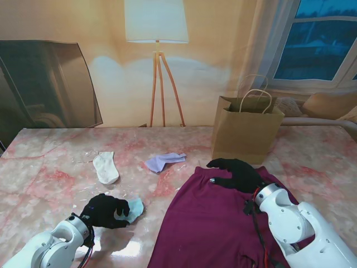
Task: Fold the socks and the shorts into the kraft paper bag
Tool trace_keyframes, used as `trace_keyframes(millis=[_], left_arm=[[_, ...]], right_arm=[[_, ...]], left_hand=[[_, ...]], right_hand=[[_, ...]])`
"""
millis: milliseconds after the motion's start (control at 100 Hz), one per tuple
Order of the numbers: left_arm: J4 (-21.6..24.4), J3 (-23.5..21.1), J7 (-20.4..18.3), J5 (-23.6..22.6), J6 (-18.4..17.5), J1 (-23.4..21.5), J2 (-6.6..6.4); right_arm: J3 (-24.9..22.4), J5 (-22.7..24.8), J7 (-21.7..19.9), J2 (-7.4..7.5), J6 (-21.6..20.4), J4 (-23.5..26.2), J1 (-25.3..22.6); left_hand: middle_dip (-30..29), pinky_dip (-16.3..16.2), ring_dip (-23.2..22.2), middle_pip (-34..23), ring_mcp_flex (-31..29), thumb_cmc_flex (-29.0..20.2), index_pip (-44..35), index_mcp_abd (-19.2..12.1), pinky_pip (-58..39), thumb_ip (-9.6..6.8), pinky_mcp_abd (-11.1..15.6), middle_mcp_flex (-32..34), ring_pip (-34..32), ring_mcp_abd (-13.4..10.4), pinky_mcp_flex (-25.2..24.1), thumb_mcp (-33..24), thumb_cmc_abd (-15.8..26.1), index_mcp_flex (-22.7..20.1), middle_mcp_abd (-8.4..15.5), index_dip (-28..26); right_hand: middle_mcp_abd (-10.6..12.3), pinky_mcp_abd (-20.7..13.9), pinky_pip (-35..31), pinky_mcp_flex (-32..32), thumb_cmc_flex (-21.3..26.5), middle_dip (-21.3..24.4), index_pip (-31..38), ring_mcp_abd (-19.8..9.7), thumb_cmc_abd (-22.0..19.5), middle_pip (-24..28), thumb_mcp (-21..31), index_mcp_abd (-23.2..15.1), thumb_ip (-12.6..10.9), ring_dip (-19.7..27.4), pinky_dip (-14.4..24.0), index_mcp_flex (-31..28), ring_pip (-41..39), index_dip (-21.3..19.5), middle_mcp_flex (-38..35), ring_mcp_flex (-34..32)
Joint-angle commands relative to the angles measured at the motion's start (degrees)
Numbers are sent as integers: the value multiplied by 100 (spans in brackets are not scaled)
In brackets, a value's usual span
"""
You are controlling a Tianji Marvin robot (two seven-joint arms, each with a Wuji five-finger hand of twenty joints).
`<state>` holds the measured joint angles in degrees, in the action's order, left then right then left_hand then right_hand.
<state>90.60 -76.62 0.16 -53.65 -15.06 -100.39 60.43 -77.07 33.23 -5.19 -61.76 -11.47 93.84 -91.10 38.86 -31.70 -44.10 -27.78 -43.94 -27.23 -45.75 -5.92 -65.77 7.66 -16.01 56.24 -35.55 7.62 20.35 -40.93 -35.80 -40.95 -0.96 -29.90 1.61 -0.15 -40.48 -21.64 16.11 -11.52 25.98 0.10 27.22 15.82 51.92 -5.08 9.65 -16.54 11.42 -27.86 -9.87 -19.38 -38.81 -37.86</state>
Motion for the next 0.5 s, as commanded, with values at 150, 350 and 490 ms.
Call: trace_keyframes(millis=[150, 350, 490], left_arm=[[234, -105, 428, 287, 131, -142, 93], [209, -18, 675, 218, 608, 43, 142], [202, 101, 284, 127, 842, 199, 84]], right_arm=[[49, 20, 37, -35, 41, 24, -45], [33, 28, 41, -34, 24, 47, -76], [20, 35, 57, -35, 8, 57, -93]], left_hand=[[-212, -37, 50, 307, 295, 257, 233, -74, 137, -292, -149, -355, 244, 193, -182, 977, 986, -361, -245, -54], [-287, 11, 123, 413, 476, -232, 1691, 412, 282, -247, -65, -749, 362, 111, -299, -257, 439, 494, -161, 911], [110, 58, 88, 246, 1087, -418, 2737, 629, 813, -174, 88, -1543, 635, 37, -778, -391, 215, 1233, -35, 1568]], right_hand=[[85, 18, -141, 83, -201, -6, 3, -63, -75, 75, -74, -135, -298, -128, 248, -79, 18, -40, -41, 59], [85, 30, -145, 81, -197, -9, -2, -43, -93, 84, -85, -141, -303, -141, 271, -81, 13, -44, -52, 45], [85, 34, -153, 75, -199, -14, -2, -48, -99, 96, -90, -138, -306, -153, 289, -84, 9, -48, -54, 43]])
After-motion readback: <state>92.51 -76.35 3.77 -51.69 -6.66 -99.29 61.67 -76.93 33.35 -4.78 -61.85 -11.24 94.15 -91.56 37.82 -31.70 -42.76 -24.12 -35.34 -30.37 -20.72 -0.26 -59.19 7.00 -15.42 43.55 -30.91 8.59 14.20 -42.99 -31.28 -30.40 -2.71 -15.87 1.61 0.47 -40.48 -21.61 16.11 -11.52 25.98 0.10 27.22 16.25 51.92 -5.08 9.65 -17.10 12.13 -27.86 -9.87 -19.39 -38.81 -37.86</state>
